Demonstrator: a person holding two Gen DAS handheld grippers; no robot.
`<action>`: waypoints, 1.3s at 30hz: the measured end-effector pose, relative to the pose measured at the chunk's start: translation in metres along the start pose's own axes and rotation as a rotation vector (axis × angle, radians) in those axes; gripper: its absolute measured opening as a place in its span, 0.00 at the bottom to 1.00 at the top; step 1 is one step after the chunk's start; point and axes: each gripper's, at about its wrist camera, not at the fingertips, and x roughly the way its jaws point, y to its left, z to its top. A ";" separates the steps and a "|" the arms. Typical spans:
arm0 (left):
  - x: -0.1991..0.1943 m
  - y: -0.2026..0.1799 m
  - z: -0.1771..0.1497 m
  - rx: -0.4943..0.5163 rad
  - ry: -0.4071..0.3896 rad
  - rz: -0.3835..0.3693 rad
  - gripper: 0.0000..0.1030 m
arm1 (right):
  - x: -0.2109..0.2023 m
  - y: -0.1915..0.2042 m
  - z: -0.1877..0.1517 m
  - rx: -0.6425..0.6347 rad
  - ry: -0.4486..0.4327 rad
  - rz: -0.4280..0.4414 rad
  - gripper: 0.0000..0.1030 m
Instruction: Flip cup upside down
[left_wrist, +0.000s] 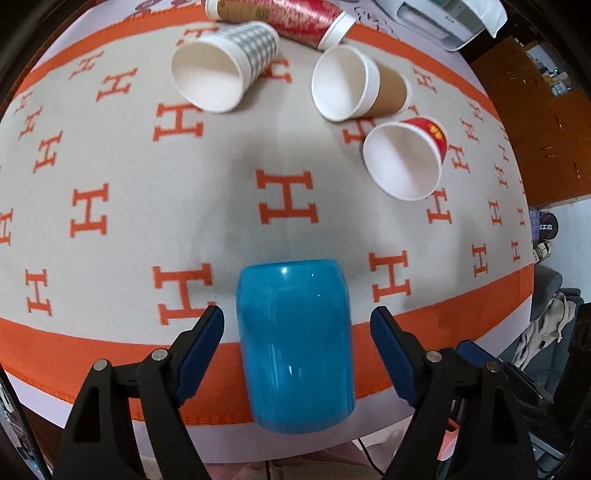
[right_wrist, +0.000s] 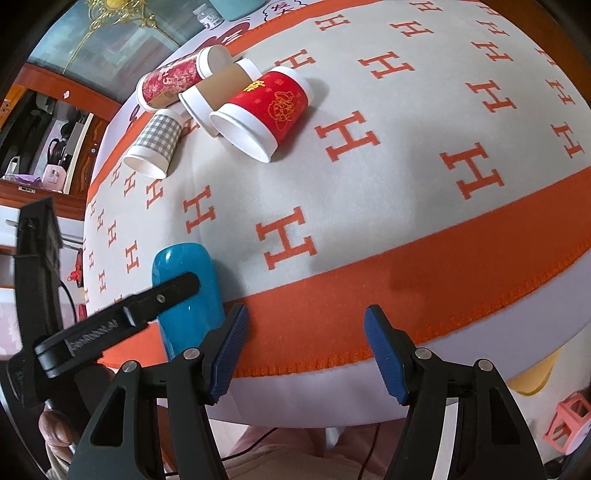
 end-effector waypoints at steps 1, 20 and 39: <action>-0.003 -0.001 0.000 0.002 -0.007 0.001 0.78 | -0.001 0.001 0.000 -0.004 -0.001 0.002 0.65; -0.070 0.051 -0.027 0.066 -0.142 0.136 0.85 | -0.002 0.054 0.003 -0.102 0.061 0.122 0.65; -0.049 0.110 -0.024 -0.015 -0.065 0.148 0.85 | 0.068 0.093 0.036 -0.148 0.253 0.211 0.70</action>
